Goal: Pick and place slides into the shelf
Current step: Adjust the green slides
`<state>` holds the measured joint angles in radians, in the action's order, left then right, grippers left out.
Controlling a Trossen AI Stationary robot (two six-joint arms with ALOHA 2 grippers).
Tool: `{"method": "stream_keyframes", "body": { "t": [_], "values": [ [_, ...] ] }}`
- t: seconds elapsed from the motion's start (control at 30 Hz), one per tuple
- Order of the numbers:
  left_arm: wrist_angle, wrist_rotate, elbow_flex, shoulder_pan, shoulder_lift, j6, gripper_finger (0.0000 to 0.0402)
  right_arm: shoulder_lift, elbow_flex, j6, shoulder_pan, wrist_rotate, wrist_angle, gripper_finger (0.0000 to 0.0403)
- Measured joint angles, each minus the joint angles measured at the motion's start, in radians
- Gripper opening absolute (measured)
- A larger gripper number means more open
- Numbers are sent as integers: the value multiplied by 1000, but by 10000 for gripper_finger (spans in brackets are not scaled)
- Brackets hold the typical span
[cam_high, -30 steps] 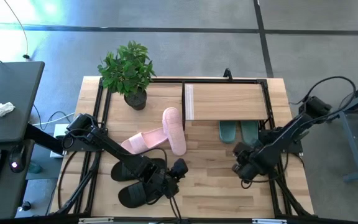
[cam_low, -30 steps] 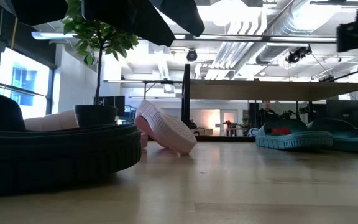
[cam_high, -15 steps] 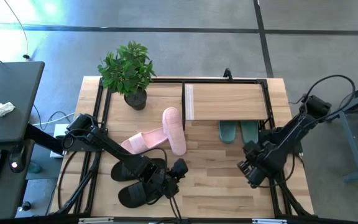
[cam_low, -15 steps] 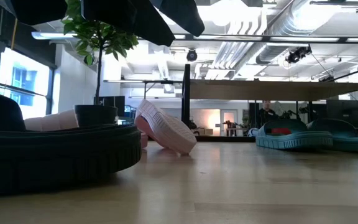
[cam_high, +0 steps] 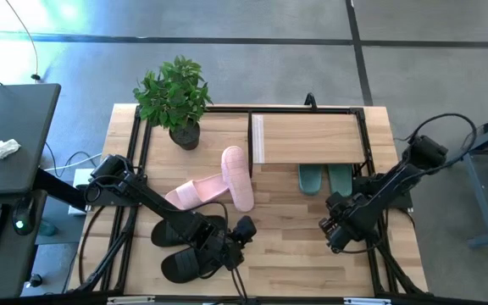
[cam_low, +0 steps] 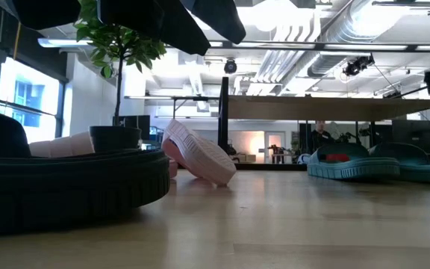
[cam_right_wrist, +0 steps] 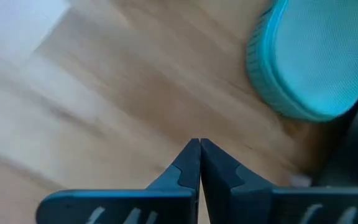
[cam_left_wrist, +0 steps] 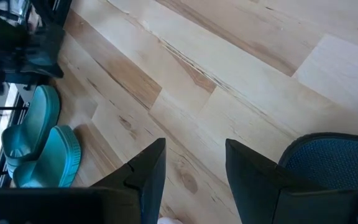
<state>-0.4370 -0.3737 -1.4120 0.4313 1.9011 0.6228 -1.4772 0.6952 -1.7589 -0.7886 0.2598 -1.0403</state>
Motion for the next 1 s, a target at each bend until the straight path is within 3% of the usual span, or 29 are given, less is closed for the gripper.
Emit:
{"method": "stream_keyframes", "body": {
  "t": [0.13,0.27,1.0],
  "values": [
    [0,0,0,0,0,-1,150,-18,-24,-52,10,65,-23,0],
    [0,0,0,0,0,-1,150,-17,-24,-77,25,61,-78,0],
    [0,0,0,1,1,-3,150,-17,-23,39,210,114,-69,0]
  ]
}}
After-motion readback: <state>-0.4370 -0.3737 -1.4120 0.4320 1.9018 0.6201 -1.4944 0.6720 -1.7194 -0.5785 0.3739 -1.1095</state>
